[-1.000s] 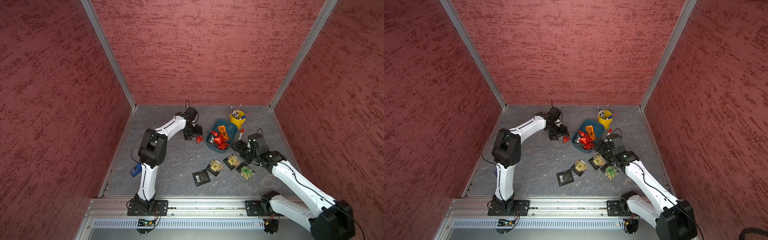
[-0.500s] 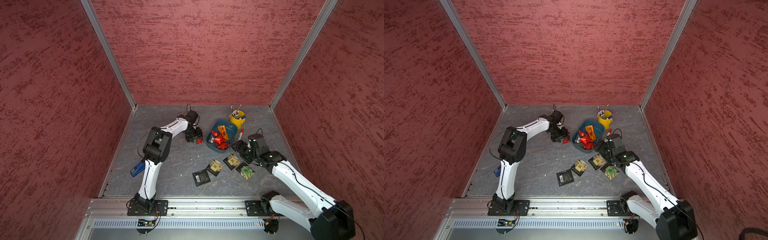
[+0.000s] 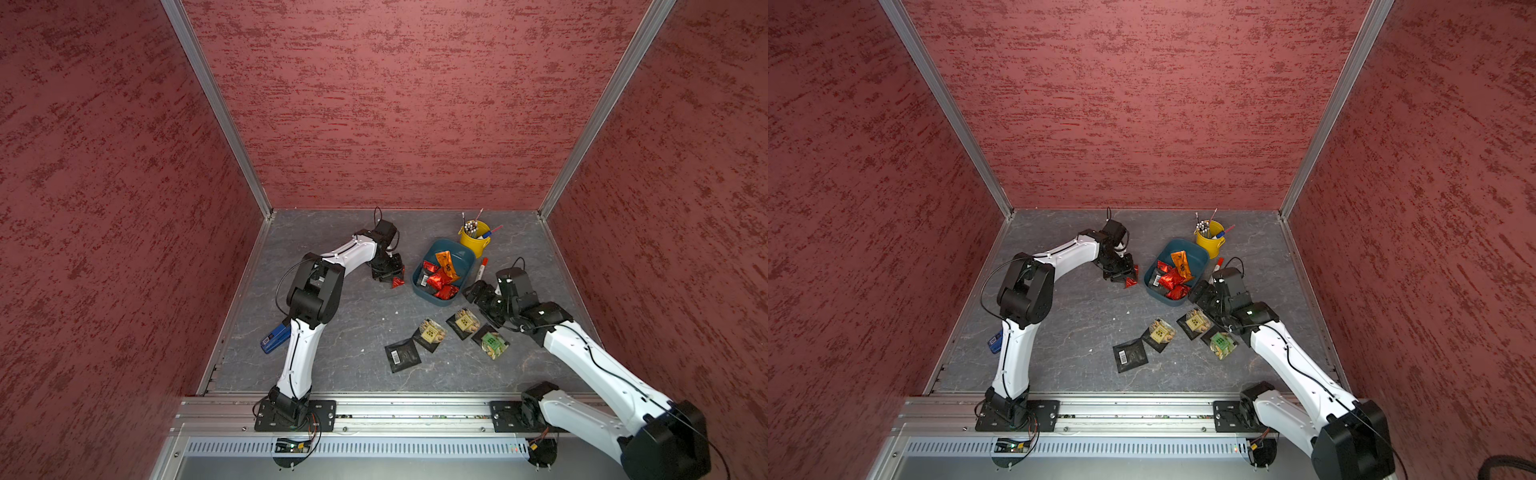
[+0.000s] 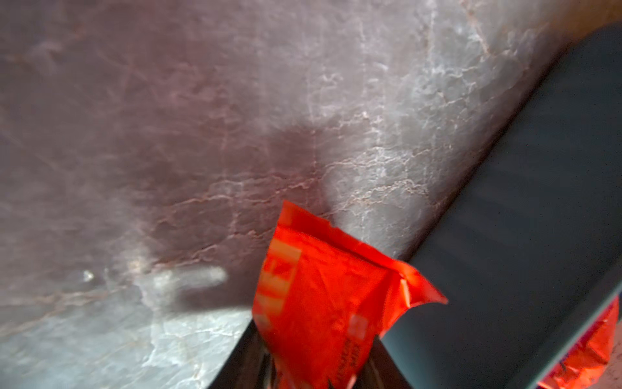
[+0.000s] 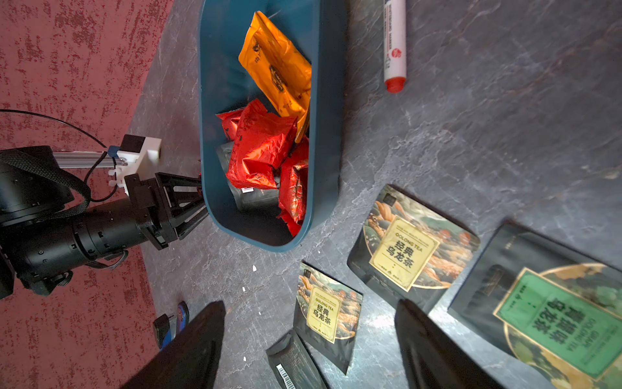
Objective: Put the tea bags into the storage box
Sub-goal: Pick up the tea bag from the center of the board.
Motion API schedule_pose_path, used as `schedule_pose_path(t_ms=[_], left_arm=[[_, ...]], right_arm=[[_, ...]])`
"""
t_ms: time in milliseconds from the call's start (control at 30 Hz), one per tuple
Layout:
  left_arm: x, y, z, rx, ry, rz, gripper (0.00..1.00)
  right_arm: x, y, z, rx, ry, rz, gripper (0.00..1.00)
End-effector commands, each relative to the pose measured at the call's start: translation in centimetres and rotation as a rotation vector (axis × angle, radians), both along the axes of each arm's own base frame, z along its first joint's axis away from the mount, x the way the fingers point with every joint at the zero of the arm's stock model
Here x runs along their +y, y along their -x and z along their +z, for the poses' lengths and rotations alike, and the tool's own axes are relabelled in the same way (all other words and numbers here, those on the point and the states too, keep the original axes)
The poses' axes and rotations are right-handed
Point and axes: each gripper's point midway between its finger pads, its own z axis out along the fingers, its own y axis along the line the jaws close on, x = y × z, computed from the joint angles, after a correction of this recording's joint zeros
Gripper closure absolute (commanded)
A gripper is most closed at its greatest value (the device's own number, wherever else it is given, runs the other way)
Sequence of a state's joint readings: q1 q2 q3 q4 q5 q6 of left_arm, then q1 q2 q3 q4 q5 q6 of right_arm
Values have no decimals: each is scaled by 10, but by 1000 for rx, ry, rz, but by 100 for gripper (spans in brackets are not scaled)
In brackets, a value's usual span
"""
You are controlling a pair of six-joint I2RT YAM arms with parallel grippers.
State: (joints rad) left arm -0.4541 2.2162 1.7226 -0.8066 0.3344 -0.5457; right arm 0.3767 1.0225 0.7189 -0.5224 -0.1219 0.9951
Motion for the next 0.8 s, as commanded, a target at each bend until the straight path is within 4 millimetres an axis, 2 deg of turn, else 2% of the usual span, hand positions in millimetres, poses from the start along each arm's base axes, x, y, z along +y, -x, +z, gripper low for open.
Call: schedule_pose_path(t_ms=[0,167,333,433,533,600,767], left_arm=[[2,-6,11,-32,5,0,66],[9,-4,29,-60,-2,8,67],[21,-1,64,-112,-6,13,67],[19,-1,87,-141,17,6,67],[-3,3,106,-147,78,-42,67],[-25,6,115,-154,110,-87,67],[-78,10,123,-163,170,-161,66]], right_arm=[[-8,1,3,-15,25,-25,16],[-11,4,1,-15,29,-32,16],[-12,7,-5,-5,30,-37,16],[-13,7,-5,-6,29,-39,16],[-13,9,-7,-4,29,-39,16],[-14,11,-7,-2,30,-39,16],[-17,16,-6,-4,30,-44,16]])
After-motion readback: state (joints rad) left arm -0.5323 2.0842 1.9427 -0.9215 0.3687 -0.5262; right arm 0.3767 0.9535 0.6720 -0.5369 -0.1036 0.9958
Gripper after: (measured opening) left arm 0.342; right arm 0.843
